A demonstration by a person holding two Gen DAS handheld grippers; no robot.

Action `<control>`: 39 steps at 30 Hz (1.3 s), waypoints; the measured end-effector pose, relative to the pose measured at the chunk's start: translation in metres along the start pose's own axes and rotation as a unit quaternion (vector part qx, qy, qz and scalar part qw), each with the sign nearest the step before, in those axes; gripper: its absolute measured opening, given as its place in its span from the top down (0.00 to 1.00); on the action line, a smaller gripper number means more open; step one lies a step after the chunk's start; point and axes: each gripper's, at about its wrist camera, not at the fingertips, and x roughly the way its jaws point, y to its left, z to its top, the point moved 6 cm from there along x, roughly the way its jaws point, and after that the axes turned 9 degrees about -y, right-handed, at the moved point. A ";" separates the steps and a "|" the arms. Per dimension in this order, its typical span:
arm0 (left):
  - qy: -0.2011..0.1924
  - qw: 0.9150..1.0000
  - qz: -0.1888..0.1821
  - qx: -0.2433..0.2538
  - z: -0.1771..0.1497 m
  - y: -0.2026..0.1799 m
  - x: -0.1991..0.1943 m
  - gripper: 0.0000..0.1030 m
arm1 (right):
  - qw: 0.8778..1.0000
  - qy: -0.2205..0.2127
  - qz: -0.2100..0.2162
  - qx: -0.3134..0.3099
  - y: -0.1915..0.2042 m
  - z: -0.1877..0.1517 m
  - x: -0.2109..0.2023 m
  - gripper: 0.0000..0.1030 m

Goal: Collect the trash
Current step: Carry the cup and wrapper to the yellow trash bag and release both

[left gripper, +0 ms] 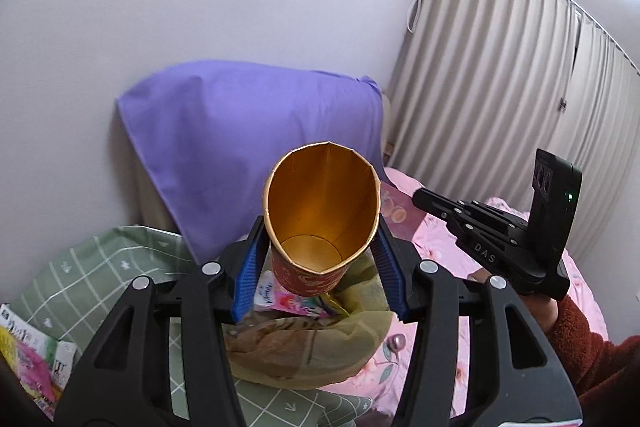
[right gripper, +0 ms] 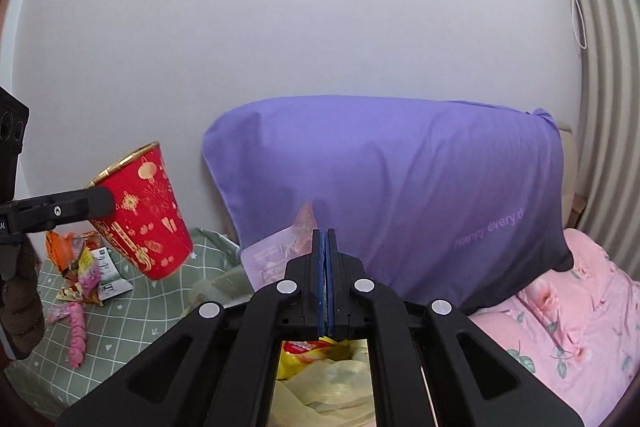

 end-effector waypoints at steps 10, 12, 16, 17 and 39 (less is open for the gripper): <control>0.111 0.991 -0.042 -0.058 -0.057 0.009 0.077 0.53 | 0.999 0.040 0.007 -0.001 -0.013 -0.027 0.030 0.96; 0.134 0.988 -0.041 -0.061 -0.070 0.012 0.092 0.53 | 0.998 0.053 0.017 0.002 -0.011 -0.037 0.039 0.96; 0.181 0.983 0.032 0.000 -0.099 0.029 0.116 0.56 | 0.996 0.079 0.033 0.002 -0.002 -0.056 0.061 0.96; 0.190 0.981 0.047 0.011 -0.104 0.033 0.118 0.56 | 0.995 0.088 0.038 0.000 0.002 -0.062 0.067 0.96; 0.133 0.988 0.051 -0.055 -0.086 0.060 0.070 0.41 | 0.993 0.116 0.014 -0.019 -0.004 -0.080 0.076 0.95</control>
